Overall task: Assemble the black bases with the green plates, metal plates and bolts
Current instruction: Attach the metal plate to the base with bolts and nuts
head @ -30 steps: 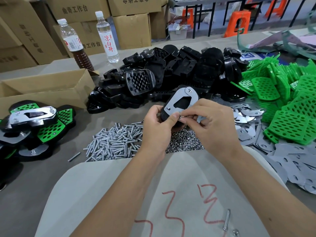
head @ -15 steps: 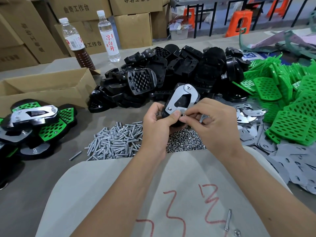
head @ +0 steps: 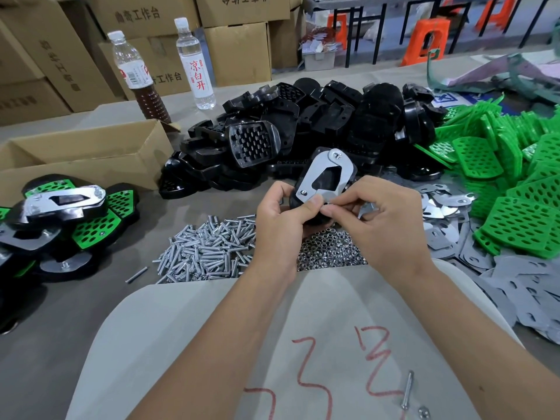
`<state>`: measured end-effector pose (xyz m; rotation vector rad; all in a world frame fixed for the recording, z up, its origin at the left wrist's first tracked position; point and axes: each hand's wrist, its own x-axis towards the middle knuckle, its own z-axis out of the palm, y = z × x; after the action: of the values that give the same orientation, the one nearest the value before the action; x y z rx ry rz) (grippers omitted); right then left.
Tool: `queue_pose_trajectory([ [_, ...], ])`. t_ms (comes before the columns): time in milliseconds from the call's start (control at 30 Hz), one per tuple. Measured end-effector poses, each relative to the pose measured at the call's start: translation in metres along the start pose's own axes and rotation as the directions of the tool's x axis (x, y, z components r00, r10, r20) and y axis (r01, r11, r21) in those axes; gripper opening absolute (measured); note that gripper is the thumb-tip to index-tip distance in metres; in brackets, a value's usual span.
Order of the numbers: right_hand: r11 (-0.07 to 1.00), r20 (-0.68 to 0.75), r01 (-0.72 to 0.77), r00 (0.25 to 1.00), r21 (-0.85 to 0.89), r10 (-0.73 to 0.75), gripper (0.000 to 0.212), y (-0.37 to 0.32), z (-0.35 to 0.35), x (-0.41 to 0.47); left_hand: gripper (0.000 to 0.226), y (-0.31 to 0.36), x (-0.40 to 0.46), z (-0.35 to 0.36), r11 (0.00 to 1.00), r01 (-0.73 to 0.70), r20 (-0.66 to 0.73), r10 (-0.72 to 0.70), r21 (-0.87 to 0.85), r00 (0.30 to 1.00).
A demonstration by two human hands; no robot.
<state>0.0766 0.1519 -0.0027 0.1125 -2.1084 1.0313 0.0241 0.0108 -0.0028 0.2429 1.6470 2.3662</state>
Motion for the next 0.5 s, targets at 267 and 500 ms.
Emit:
queue_pose_trajectory([
  [267,0.998,0.043,0.070,0.997,0.002,-0.070,0.011,-0.0022,-0.0002,0.0011,0.013,0.0019,-0.0008,0.0012,0.999,0.019,-0.021,-0.019,-0.035,1.000],
  [500,0.999,-0.024,0.047,0.999,0.015,-0.047,0.029,-0.0018,-0.0031,-0.0024,0.012,0.0018,0.0018,-0.0009,0.996,0.022,-0.059,-0.027,-0.086,0.998],
])
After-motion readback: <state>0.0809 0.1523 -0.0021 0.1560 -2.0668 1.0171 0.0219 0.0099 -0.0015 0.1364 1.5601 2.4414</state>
